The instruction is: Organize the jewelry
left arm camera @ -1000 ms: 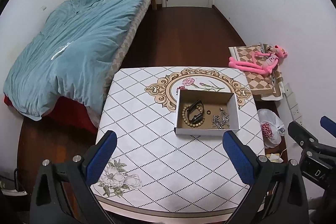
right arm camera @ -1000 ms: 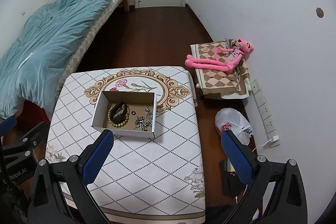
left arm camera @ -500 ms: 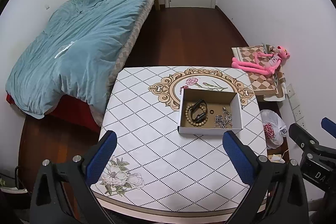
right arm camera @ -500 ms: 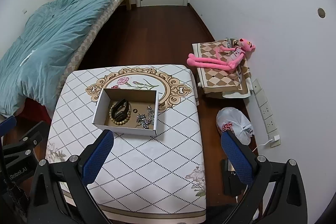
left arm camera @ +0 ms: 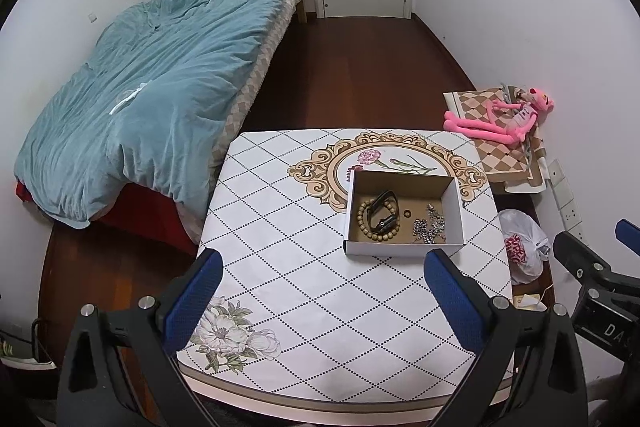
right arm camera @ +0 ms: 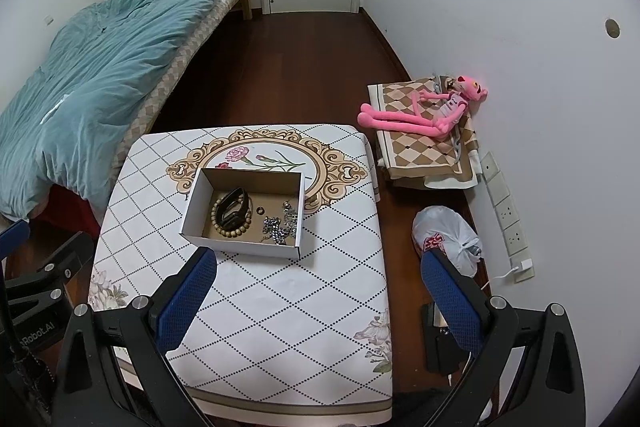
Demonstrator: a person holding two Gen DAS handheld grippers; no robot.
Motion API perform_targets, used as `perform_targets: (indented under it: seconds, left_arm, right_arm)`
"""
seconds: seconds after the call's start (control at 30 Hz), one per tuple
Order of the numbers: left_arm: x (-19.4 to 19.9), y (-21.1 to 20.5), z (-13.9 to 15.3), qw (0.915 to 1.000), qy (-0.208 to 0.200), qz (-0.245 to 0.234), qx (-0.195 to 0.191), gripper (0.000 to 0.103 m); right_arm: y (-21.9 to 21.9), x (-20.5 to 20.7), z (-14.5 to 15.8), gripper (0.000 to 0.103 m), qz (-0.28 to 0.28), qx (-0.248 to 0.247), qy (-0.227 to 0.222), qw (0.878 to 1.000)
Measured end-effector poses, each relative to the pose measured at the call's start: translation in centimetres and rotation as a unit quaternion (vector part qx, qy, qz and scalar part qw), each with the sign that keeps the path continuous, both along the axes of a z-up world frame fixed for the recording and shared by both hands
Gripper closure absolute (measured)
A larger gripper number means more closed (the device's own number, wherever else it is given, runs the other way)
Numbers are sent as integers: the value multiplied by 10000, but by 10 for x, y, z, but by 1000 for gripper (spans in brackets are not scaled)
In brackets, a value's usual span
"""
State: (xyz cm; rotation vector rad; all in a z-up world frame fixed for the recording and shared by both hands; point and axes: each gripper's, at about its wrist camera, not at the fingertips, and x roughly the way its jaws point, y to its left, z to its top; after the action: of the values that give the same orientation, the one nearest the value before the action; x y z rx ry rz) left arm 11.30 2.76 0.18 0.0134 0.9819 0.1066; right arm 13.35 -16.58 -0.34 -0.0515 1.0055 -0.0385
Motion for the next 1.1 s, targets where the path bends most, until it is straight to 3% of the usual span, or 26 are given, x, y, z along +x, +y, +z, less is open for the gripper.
perform_targets:
  seconds: [1.1]
  left_arm:
    - [-7, -3, 5, 10000, -33, 18, -3, 0]
  right_arm:
    - [-8, -6, 6, 0, 76, -60, -2, 10000]
